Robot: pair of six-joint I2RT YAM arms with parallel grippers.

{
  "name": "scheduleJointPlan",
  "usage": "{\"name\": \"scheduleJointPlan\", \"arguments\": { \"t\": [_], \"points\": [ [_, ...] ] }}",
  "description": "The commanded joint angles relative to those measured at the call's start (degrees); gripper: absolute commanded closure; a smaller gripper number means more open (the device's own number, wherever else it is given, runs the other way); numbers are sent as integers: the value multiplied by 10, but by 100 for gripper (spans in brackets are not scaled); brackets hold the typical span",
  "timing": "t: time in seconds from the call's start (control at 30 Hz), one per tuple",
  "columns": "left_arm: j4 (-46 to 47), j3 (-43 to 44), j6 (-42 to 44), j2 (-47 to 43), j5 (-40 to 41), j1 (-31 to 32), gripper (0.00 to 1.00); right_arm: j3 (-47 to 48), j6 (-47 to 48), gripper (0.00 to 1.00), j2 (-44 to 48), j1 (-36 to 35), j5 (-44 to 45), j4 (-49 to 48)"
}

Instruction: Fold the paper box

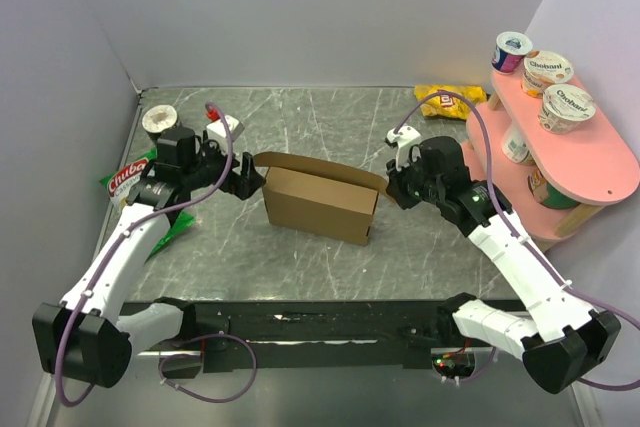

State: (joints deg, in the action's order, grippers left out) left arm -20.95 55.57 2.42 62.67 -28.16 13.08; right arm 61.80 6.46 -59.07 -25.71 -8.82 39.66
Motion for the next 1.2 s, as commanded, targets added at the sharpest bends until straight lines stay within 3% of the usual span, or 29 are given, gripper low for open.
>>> {"name": "scheduleJointPlan", "arguments": {
  "t": [0.0,0.13,0.23,0.33,0.7,0.83,0.9,1.0,1.17],
  "points": [
    [7,13,22,10,-30,-2,7,6,5,87,-7,4,6,-16],
    [25,13,15,17,5,-2,14,7,9,88,-10,4,-3,-17],
    [41,17,14,16,38,-2,7,5,12,88,-10,4,-6,-19],
    [68,22,28,14,22,-2,1,6,15,88,-12,4,-9,-17],
    [21,99,102,102,-87,-3,2,2,23,89,-7,3,-37,-19],
    [-7,132,113,136,-98,-4,13,3,24,89,-3,4,-36,-19],
    [6,127,107,135,-96,-4,28,2,24,89,-2,4,-36,-18],
    [13,117,95,128,-84,-4,41,2,22,89,-2,3,-32,-19],
    [26,102,84,124,-83,-4,51,6,13,90,-3,3,-25,-19]
  ]
}}
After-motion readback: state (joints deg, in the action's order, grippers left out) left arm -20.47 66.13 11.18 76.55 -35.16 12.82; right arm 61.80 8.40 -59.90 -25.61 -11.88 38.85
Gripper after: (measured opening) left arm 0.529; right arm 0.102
